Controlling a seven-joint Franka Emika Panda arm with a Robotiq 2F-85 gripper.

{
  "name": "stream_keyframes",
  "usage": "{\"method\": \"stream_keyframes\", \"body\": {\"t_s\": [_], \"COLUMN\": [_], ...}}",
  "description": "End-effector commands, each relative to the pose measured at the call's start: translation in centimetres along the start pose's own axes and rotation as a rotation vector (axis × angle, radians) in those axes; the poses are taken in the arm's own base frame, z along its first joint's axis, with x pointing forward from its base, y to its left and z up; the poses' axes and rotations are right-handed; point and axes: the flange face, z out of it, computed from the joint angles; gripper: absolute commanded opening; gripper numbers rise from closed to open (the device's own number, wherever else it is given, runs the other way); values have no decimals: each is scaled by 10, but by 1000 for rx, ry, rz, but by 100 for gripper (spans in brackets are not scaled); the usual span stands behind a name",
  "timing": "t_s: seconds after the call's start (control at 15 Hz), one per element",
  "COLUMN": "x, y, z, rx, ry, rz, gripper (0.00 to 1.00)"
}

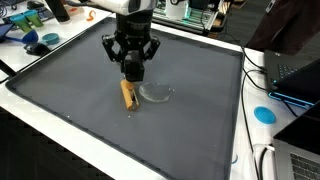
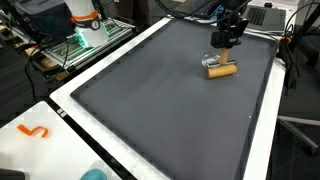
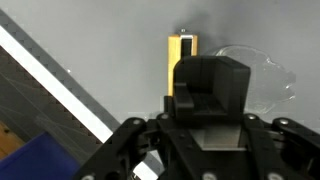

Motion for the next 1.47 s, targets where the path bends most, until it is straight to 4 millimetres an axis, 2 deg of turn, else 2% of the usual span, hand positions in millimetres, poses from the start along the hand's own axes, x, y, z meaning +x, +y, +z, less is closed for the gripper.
{"method": "stream_keyframes", "body": {"t_s": [0.0,1.0,1.4], "x": [-5,-16,-9], "y": [1,9,-8], "z": [24,-48,-93], "rx": [10,-29,-41], "ry": [-8,-6,-16], "rz": [38,58,8], "gripper": [23,23,23]}}
